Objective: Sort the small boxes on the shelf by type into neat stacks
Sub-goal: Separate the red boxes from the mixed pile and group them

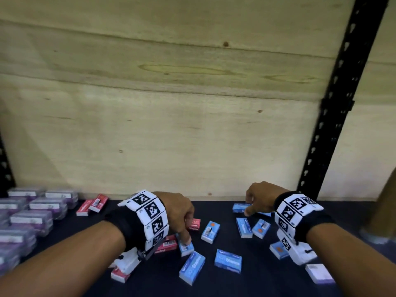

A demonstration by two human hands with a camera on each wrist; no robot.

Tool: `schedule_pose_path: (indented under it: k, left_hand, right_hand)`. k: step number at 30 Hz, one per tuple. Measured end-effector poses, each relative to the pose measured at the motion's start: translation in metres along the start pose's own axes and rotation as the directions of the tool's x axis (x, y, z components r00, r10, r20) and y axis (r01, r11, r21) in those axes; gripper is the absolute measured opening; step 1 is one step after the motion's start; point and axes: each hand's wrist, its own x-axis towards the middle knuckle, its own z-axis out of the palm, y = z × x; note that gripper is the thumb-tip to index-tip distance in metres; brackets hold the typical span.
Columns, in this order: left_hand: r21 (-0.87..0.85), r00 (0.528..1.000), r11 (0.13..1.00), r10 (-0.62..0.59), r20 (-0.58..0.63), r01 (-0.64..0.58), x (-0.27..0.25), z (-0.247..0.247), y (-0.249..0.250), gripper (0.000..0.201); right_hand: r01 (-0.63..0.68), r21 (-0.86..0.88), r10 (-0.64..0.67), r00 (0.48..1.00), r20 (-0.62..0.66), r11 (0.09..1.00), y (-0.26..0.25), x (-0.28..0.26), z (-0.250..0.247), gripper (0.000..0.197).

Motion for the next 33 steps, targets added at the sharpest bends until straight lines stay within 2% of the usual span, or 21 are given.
schedule_pose_path:
  k: [4,7,9,12,16,19,25,29,33]
  left_hand:
    - [-0.002,0.999,1.0,-0.005,0.033,0.005,-0.002,0.002,-0.002,0.055]
    - [0.049,0.997,0.999,-0.015,0.073,0.012,-0.001,0.003,0.0,0.053]
    - [0.068,0.994,0.998,-0.011,0.104,0.004,0.001,0.005,0.002,0.048]
    - [0.085,0.996,0.996,-0.017,0.091,0.009,0.0,0.006,0.004,0.044]
    - [0.088,1.0,0.996,-0.02,0.015,0.018,-0.004,0.005,0.005,0.042]
    - [0.056,0.999,0.998,-0.026,-0.038,0.028,-0.004,0.001,0.004,0.042]
    - [0.031,0.991,1.0,0.006,-0.133,-0.002,0.002,-0.01,0.012,0.044]
    - [0.065,0.979,0.997,0.049,-0.198,-0.037,0.013,-0.017,0.026,0.043]
    - [0.076,0.968,0.996,0.06,-0.245,-0.042,0.028,-0.019,0.041,0.045]
  right_hand:
    - [-0.04,-0.01,0.04,0.999,-0.001,0.999,0.007,0.0,0.003,0.047]
    - [0.015,0.05,-0.016,0.999,0.029,0.999,0.007,-0.002,0.001,0.04]
    - [0.075,0.101,-0.085,0.992,0.097,0.992,0.006,-0.006,-0.003,0.039]
    - [0.126,0.072,-0.138,0.97,0.198,0.989,0.001,-0.012,-0.004,0.05]
    - [0.132,0.0,-0.128,0.959,0.251,0.991,-0.003,-0.017,0.001,0.07]
    - [0.141,-0.015,-0.133,0.962,0.24,0.99,-0.005,-0.019,0.004,0.065]
    - [0.127,0.039,-0.13,0.985,0.11,0.991,0.001,-0.018,0.006,0.062]
    - [0.059,0.025,-0.06,0.997,0.053,0.998,0.015,-0.016,0.003,0.059]
    - [-0.006,0.018,0.004,0.998,0.061,1.0,0.027,-0.014,0.002,0.061]
